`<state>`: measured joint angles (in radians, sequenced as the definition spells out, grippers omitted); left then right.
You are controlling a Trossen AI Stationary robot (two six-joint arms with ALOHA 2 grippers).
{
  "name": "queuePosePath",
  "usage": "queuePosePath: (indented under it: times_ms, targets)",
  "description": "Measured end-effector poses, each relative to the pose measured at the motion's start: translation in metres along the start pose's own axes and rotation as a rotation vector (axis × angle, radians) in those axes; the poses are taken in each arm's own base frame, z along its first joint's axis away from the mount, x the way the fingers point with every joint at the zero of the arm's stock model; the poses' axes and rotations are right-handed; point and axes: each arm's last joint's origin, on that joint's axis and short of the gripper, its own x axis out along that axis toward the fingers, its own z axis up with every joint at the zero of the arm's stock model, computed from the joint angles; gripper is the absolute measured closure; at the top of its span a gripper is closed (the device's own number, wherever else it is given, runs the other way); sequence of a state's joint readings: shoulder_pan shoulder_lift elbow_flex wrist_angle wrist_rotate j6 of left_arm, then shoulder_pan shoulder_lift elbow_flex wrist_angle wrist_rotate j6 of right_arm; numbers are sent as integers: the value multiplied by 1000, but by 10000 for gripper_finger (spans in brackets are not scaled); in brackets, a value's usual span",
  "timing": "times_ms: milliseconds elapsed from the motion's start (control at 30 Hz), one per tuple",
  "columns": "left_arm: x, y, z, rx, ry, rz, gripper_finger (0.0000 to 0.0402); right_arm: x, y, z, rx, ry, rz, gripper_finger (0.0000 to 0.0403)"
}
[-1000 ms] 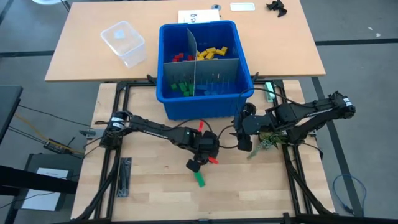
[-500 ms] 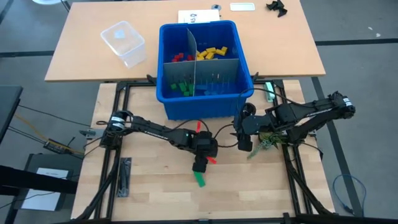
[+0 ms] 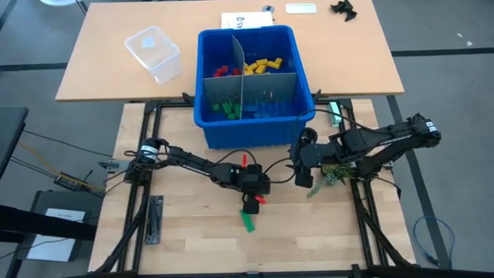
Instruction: Sort Items/Unsort Items
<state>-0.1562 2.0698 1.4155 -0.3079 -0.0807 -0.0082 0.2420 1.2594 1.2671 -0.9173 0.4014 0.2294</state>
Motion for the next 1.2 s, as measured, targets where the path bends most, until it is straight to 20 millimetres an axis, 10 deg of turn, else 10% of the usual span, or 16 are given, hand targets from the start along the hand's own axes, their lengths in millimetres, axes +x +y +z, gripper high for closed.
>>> queuePosePath:
  times_ms: [733, 1200]
  targets:
    - [-4, -4, 1, -16, 14, 18, 365, 0, 0, 0, 28, -5, -3, 170]
    - [-156, -18, 44, 246, -256, 276, 365, -6, 9, 7, 129, -95, 27, 173]
